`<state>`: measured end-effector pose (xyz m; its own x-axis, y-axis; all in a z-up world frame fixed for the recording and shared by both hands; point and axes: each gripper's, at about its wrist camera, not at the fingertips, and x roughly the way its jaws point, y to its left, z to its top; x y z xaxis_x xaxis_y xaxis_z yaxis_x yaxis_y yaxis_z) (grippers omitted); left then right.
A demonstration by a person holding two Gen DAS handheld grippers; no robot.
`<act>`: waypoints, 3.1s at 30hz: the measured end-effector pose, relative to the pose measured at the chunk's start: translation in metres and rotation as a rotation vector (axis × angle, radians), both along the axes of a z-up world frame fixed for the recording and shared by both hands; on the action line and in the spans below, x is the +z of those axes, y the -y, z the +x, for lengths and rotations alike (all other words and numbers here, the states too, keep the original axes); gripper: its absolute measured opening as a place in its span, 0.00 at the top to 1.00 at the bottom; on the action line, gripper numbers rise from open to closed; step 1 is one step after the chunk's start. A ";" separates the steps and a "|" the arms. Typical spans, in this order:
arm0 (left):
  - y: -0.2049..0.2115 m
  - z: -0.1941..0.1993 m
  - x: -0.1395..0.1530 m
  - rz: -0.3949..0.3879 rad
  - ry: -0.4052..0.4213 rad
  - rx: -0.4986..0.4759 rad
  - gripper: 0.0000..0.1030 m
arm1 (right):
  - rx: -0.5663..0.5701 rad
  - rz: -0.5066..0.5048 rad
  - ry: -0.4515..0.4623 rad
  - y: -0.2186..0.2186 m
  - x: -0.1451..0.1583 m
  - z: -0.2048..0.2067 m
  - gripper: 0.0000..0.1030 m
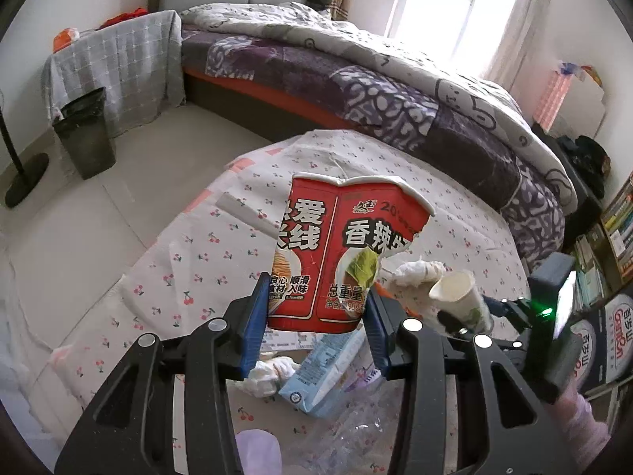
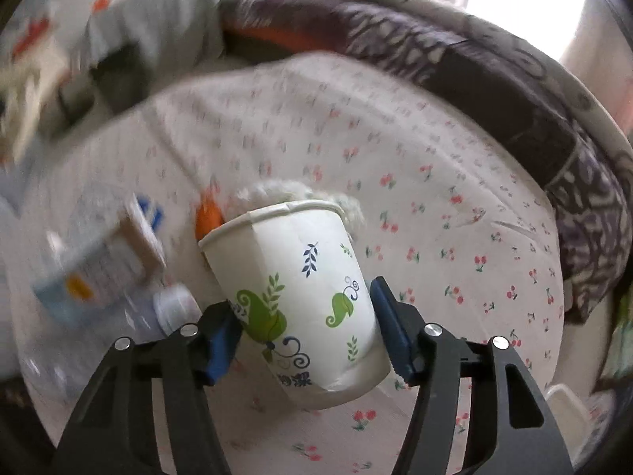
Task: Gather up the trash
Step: 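Carry the white paper cup and red wrapper toward the white bin with both grippers, then open the right gripper over the white bin while the left releases the red cup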
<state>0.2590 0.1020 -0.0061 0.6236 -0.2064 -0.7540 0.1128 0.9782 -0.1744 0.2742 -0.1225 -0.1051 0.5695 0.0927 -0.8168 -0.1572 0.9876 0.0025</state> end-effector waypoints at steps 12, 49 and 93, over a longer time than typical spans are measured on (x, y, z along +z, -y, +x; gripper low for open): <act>-0.002 -0.009 0.017 -0.018 0.109 0.086 0.59 | -0.167 0.148 0.261 -0.006 0.074 -0.034 0.41; 0.104 -0.032 0.004 -0.013 0.129 -0.067 0.58 | -0.414 0.120 0.328 0.114 0.103 -0.102 0.39; 0.325 -0.104 -0.024 -0.063 0.062 -0.463 0.58 | -0.947 0.087 0.337 0.325 0.113 -0.222 0.22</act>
